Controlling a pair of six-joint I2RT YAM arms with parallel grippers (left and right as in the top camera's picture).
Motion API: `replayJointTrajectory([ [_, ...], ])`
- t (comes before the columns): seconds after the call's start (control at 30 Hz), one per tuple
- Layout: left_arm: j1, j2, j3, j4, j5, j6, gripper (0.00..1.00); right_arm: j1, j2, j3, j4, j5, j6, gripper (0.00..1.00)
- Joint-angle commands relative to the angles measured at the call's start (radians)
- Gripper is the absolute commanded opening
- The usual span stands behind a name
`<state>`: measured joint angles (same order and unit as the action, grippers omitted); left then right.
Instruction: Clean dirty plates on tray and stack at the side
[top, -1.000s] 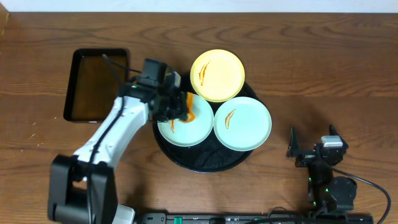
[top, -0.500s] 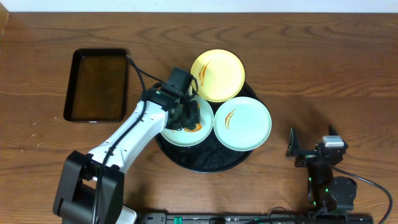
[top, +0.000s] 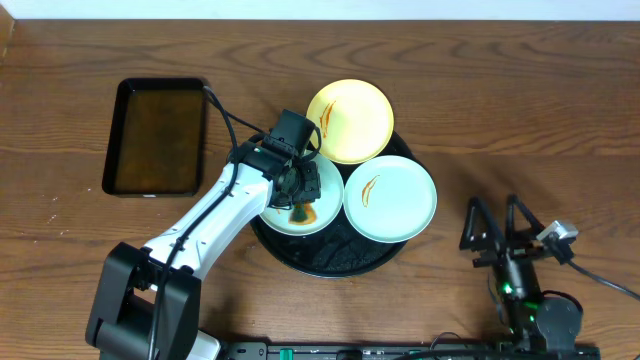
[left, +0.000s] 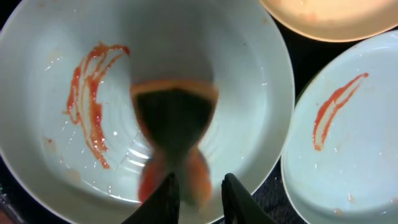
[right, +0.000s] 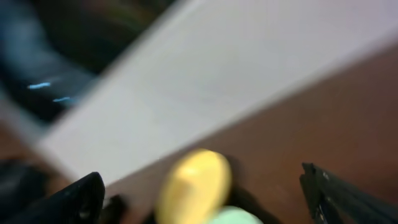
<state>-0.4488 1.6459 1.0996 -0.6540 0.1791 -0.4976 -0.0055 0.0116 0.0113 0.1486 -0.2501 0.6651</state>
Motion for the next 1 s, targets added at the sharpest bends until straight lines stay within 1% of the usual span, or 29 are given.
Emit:
replayJointTrajectory([
  [0.0, 0.0, 0.0, -0.002, -0.013, -0.016, -0.001, 0.29, -0.008, 0.003, 0.037, -0.003, -0.181, -0.021, 0.99],
  [0.03, 0.0, 0.0, -0.002, -0.016, -0.016, 0.0, 0.37, -0.008, 0.014, 0.066, -0.033, -0.181, -0.029, 0.99],
  [0.1, 0.0, 0.0, -0.002, -0.019, -0.016, 0.0, 0.44, -0.008, 0.051, 0.135, -0.096, -0.181, -0.069, 0.99],
  [0.17, 0.0, 0.0, -0.002, -0.018, -0.016, 0.003, 0.49, -0.008, 0.118, 0.225, -0.164, -0.187, -0.14, 0.99],
  [0.3, 0.0, 0.0, -0.002, -0.014, -0.016, 0.003, 0.63, -0.008, 0.353, 0.476, -0.335, -0.247, -0.302, 0.99],
  [0.4, 0.002, 0.0, -0.002, -0.011, -0.016, 0.018, 0.64, -0.008, 0.583, 0.698, -0.516, -0.326, -0.416, 0.99],
  [0.47, 0.015, -0.005, -0.002, -0.013, -0.016, 0.019, 0.64, -0.005, 0.774, 0.89, -0.718, -0.387, -0.512, 0.99],
  [0.53, 0.041, -0.02, -0.001, -0.025, -0.016, 0.018, 0.64, 0.007, 0.915, 1.049, -0.904, -0.41, -0.591, 0.99],
  [0.63, 0.124, -0.076, 0.003, -0.062, -0.013, 0.017, 0.64, 0.064, 1.135, 1.315, -1.191, -0.383, -0.712, 0.99],
  [0.73, 0.219, -0.144, 0.003, -0.073, 0.021, 0.017, 0.64, 0.135, 1.292, 1.501, -1.345, -0.314, -0.734, 0.99],
  [0.83, 0.295, -0.199, 0.003, -0.074, 0.074, 0.017, 0.64, 0.195, 1.398, 1.602, -1.371, -0.303, -0.732, 0.99],
  [0.9, 0.322, -0.22, 0.003, -0.077, 0.102, 0.017, 0.64, 0.225, 1.443, 1.617, -1.313, -0.319, -0.707, 0.99],
  [0.97, 0.33, -0.225, 0.003, -0.093, 0.108, 0.017, 0.65, 0.246, 1.481, 1.617, -1.246, -0.334, -0.647, 0.99],
])
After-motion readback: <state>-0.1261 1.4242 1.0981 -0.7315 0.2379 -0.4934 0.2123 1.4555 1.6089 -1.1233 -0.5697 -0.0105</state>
